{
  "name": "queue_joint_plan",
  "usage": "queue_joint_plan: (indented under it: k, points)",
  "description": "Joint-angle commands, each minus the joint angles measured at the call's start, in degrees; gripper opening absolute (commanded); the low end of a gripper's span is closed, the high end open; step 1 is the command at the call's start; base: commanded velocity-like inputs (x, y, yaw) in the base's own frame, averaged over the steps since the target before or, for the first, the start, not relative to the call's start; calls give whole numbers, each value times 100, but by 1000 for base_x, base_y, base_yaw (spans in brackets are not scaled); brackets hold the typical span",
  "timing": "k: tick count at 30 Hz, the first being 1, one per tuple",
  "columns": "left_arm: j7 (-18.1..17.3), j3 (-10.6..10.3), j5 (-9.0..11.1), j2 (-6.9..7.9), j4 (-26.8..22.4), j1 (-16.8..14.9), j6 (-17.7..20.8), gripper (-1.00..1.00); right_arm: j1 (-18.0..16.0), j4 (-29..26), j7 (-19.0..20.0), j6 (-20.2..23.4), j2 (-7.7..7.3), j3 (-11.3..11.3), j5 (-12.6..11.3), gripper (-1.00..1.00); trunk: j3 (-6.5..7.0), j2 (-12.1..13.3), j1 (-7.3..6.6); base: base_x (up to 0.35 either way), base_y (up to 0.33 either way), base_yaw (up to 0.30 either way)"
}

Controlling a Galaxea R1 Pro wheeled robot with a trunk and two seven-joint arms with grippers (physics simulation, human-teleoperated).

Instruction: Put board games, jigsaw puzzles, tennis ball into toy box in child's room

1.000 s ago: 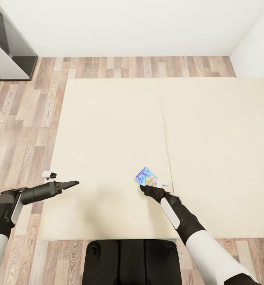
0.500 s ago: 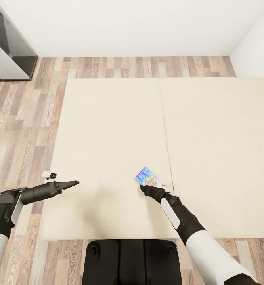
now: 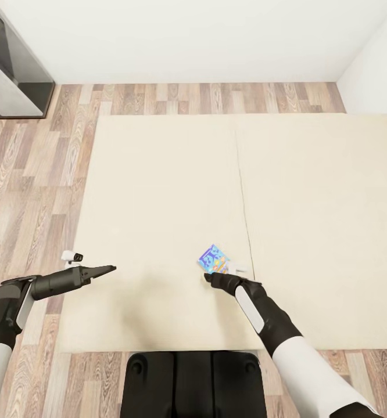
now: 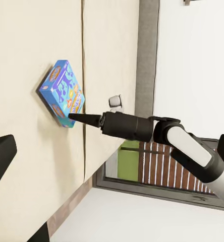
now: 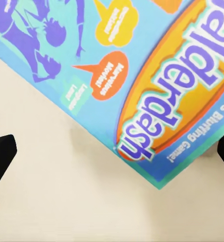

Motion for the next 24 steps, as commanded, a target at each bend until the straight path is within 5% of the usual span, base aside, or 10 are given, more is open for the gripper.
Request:
queue_joint_plan:
  k: [1, 19, 24]
  points:
    - [-23, 0, -3, 1, -1, -1, 61, 100, -2, -66, -114, 107, -4, 15, -58, 100, -6, -9, 3, 0, 0, 0]
    - [-23, 6, 4, 1, -1, -1, 61, 100, -2, -347, -487, 307, 0, -3, -71, 100, -6, -9, 3, 0, 0, 0]
    - [-23, 7, 11, 2, -1, -1, 61, 100, -22, -730, -725, 850, 5, -24, -74, 100, -6, -9, 3, 0, 0, 0]
